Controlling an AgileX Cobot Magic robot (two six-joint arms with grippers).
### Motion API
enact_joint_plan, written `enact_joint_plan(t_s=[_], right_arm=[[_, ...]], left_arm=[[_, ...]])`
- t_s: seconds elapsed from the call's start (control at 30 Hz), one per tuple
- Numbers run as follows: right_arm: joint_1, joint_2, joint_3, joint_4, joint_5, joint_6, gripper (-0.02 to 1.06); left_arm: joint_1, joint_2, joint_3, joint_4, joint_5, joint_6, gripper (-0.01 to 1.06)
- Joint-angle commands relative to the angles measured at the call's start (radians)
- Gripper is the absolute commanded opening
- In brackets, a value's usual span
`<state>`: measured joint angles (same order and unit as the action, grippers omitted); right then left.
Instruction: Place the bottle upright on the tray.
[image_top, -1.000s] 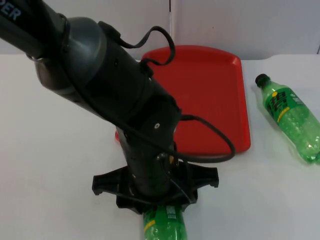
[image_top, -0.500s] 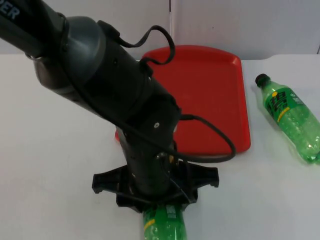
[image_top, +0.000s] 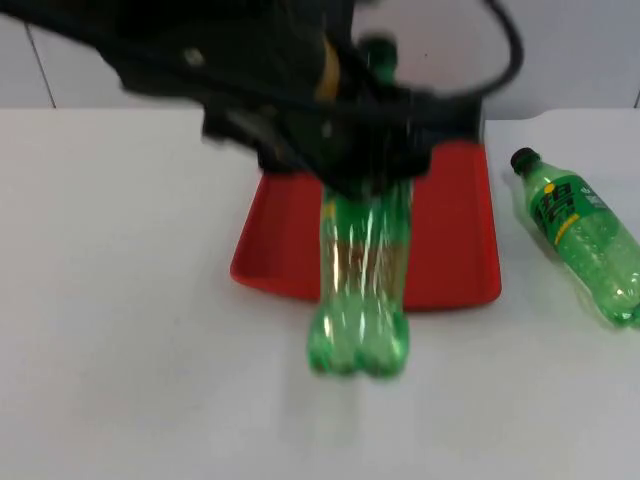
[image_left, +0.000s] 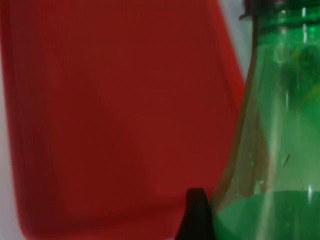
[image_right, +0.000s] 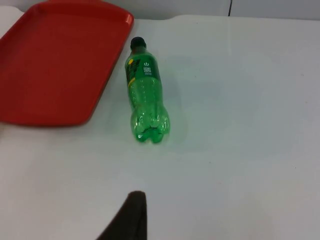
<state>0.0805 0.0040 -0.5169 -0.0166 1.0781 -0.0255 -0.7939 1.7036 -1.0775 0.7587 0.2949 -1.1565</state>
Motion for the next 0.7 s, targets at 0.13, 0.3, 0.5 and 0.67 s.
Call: enact_joint_plan(t_s=[0.13, 0.3, 0.5, 0.67], right_arm=[[-0.004, -0.004, 0.001, 0.000, -0.001, -0.009, 1.05], [-0.004, -0.004, 0.001, 0.000, -0.001, -0.009, 1.05], [-0.004, -0.004, 0.001, 0.000, -0.001, -0.009, 1.05], [-0.004, -0.004, 0.001, 0.000, -0.001, -0.009, 1.05]], left_arm=[[0.018, -0.068, -0.062, 0.416, -0.018, -0.179, 0.00], [0.062, -0.066, -0.131, 0.808, 0.017, -0.507, 0.00], [0.110, -0.064, -0.154, 0.986, 0.307, -0.904, 0.00], [0.159, -0.029, -0.156, 0.986, 0.385, -0.967, 0.00]])
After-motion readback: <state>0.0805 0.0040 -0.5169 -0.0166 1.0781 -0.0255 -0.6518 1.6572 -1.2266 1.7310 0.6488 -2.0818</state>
